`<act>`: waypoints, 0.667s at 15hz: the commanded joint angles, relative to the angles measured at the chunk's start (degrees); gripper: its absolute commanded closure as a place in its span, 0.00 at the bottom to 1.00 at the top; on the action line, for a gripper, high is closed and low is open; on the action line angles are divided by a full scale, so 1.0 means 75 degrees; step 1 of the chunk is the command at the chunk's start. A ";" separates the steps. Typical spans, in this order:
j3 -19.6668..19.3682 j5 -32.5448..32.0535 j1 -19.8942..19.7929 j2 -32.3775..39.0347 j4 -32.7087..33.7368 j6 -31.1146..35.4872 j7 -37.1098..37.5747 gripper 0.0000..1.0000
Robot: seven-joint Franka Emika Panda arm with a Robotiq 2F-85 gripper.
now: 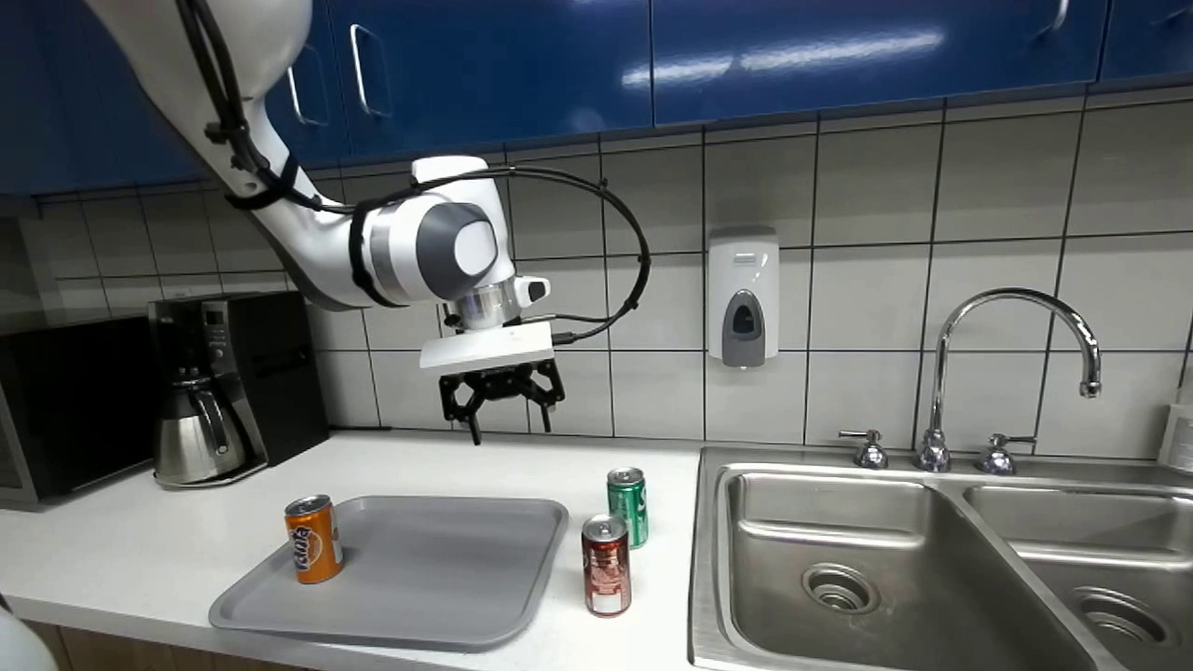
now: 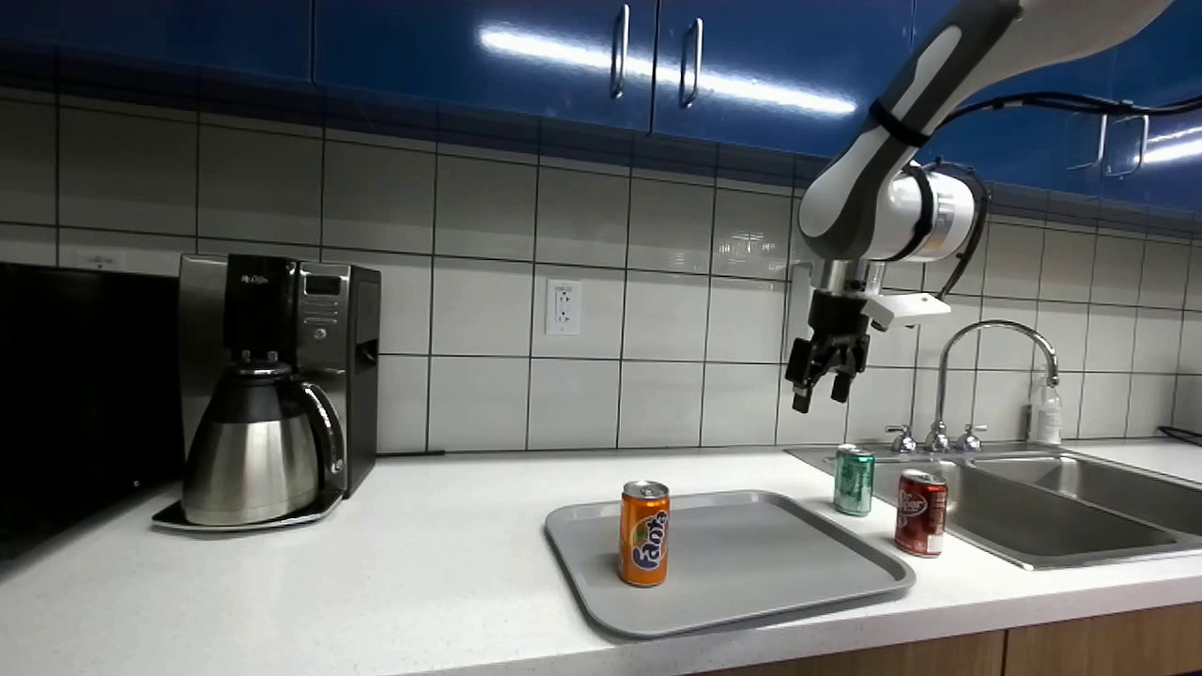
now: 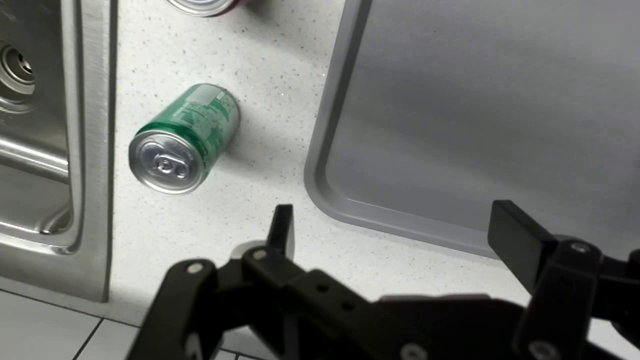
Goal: Remove the cans from the grey tray.
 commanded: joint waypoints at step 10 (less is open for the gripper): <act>0.0175 -0.0319 0.0164 -0.0067 -0.0040 -0.0015 0.0607 0.00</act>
